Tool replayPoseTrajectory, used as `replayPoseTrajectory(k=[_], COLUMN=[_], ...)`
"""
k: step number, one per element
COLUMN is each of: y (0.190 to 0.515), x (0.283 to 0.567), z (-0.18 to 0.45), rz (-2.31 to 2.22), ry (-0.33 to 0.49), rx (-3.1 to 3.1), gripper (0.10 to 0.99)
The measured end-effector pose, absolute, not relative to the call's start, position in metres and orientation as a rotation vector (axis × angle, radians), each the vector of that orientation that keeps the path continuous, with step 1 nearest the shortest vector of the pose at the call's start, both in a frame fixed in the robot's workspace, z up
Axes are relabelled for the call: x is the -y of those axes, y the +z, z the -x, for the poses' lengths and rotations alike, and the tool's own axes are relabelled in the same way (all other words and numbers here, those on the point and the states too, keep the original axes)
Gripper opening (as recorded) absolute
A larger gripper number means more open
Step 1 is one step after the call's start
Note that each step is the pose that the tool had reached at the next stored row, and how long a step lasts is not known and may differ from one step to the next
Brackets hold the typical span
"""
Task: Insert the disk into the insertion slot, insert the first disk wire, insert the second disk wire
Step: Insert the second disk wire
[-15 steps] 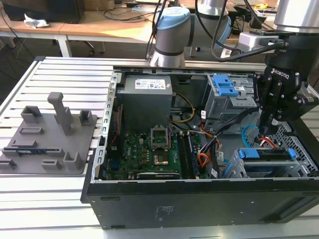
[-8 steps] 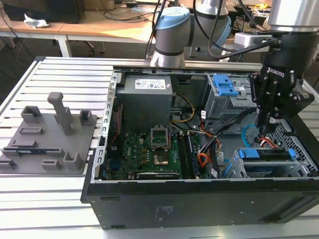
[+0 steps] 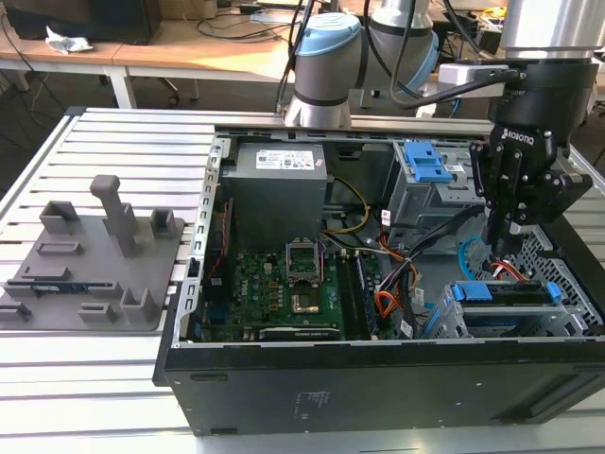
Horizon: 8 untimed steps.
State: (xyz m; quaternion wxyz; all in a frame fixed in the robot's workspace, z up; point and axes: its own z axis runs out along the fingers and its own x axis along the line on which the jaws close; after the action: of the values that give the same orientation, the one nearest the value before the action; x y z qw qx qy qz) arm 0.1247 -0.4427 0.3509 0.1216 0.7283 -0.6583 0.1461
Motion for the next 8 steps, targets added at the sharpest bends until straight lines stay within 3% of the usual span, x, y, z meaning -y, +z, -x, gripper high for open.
replayPoseTrajectory(k=[6,8], y=[0.3490,0.3485], x=[0.4427,0.4427], z=[-0.1243,-0.1241], rz=[-2.125,-2.125], ry=[0.428,0.428], rx=[1.921,1.921], gripper=[0.282,0.161])
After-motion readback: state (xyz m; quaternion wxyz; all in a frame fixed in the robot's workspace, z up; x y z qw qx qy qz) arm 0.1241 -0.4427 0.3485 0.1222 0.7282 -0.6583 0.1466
